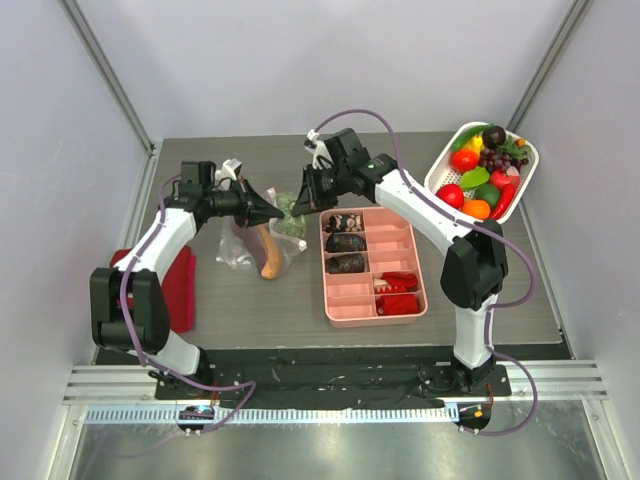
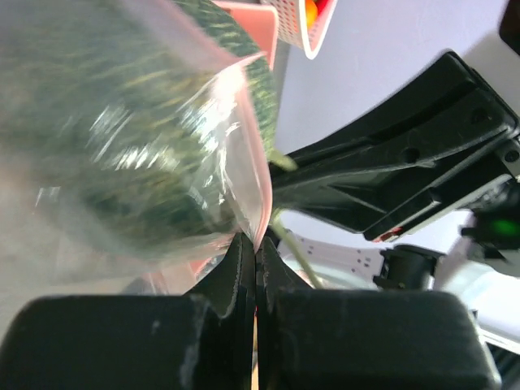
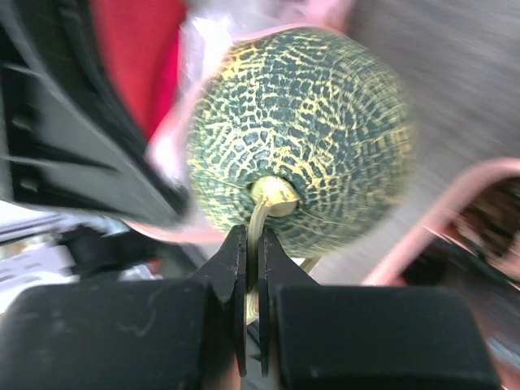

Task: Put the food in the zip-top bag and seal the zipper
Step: Place the fake fruit in the zipper food storage bag.

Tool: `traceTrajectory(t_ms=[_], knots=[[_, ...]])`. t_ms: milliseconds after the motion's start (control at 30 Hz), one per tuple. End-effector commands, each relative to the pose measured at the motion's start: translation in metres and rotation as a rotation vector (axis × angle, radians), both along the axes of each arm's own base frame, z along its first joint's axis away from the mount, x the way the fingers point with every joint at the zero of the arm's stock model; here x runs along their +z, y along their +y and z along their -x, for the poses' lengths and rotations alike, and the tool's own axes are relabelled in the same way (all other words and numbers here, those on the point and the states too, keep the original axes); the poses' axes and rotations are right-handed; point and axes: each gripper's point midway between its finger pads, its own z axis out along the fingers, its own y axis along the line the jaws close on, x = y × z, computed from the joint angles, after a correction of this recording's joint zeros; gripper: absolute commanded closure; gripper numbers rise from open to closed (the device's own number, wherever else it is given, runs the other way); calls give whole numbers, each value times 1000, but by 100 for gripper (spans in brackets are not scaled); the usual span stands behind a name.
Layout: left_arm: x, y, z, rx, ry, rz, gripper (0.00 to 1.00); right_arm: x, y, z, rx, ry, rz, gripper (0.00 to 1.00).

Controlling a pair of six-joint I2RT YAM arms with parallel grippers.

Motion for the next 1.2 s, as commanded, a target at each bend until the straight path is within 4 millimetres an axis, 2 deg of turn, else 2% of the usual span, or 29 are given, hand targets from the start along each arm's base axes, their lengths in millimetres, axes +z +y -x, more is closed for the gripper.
traceTrajectory(t_ms=[0, 33, 67, 200, 300, 433, 567, 633, 767, 833, 867, 1000, 1033, 1167], knots=[[36, -15, 17, -105, -50, 127, 100, 49, 51, 6, 128, 10, -334, 99], [42, -16, 20, -122, -65, 143, 100, 49, 54, 13, 160, 29, -370, 99], [44, -17, 22, -131, -69, 149, 100, 58, 60, 10, 172, -3, -424, 99], [54, -18, 31, -173, -85, 183, 100, 48, 71, 26, 270, 12, -432, 99], [64, -18, 36, -197, -121, 206, 100, 37, 66, 33, 313, -59, -364, 99], [76, -19, 41, -230, -163, 226, 100, 37, 56, 35, 302, -109, -319, 99], [78, -19, 47, -276, -182, 248, 100, 59, 54, 46, 366, -136, -408, 99], [74, -19, 53, -325, -159, 276, 100, 72, 50, 59, 435, -180, -450, 99], [67, -18, 56, -362, -137, 294, 100, 80, 33, 76, 582, -371, -405, 99], [69, -17, 54, -358, -165, 283, 100, 78, 20, 86, 621, -389, -356, 99], [70, -18, 54, -358, -177, 279, 100, 74, 15, 87, 679, -478, -327, 99], [76, -18, 44, -352, -204, 262, 100, 57, -4, 98, 748, -542, -243, 99], [72, -18, 44, -344, -158, 258, 100, 54, -8, 102, 761, -540, -235, 99], [64, -19, 37, -338, -150, 225, 100, 59, -12, 117, 830, -612, -236, 99]])
